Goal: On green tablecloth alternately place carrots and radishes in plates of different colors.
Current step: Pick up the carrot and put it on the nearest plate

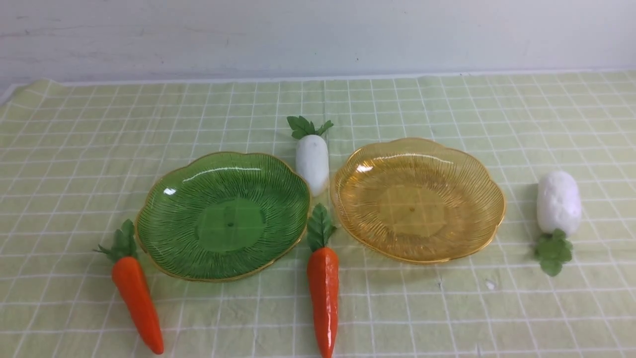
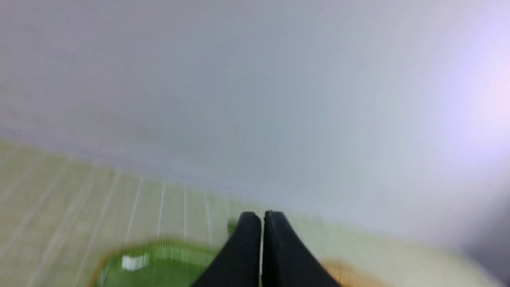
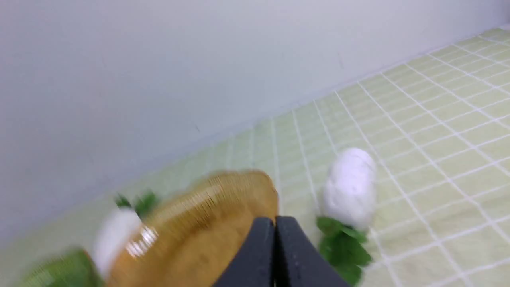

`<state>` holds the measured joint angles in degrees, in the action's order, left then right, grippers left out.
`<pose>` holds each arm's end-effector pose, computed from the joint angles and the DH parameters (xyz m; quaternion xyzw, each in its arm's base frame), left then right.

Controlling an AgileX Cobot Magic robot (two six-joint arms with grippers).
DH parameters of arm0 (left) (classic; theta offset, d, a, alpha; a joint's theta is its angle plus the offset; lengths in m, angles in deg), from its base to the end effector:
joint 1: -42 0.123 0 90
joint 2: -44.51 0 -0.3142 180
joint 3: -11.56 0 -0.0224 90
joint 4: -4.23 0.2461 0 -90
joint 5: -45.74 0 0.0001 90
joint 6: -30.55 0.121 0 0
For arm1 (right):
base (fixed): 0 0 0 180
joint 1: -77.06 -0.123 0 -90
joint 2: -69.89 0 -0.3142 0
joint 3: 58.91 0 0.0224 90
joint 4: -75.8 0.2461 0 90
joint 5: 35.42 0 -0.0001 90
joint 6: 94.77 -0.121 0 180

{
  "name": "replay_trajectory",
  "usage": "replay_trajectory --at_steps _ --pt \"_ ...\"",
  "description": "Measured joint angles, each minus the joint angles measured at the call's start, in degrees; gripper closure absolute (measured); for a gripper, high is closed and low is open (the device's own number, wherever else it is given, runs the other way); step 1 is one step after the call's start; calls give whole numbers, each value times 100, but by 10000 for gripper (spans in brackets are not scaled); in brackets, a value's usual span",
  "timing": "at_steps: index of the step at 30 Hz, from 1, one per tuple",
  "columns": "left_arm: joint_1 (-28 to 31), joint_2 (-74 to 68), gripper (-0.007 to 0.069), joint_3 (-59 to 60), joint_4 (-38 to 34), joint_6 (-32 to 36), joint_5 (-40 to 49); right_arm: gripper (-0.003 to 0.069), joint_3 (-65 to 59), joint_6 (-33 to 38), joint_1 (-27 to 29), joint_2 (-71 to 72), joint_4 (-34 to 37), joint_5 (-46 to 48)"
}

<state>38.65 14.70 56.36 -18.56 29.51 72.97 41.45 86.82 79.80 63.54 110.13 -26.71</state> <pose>0.0746 -0.0259 0.3454 -0.0640 0.7624 -0.2045 0.6106 0.0525 0.0079 0.1905 0.1913 0.7009 0.2059 0.6556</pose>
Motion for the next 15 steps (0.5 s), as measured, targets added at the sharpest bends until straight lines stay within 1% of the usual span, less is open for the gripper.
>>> replay_trajectory --at_steps 1,2,3,5,8,10,13,15 --pt "-3 -778 632 -385 174 24 1048 674 0 -109 0 0 781 -290" --pt "-8 -966 632 -516 217 29 1267 674 0 -113 -5 0 855 -290" --pt "-8 -1423 632 -682 350 28 1781 674 0 -103 -4 0 1234 -419" --pt "-8 -2245 632 -831 572 37 2183 674 0 9 -4 0 1585 -556" --pt "-8 -3475 632 -870 986 14 2167 674 0 231 -11 0 1877 -646" --pt "-8 -4021 632 -871 1072 8 1986 674 0 265 -11 0 1925 -537" --pt "-8 -4477 632 -876 1095 4 1822 674 31 359 -11 0 1913 -98" --pt "-8 -4826 632 -876 1095 11 1727 674 302 521 -11 -27 1814 399"
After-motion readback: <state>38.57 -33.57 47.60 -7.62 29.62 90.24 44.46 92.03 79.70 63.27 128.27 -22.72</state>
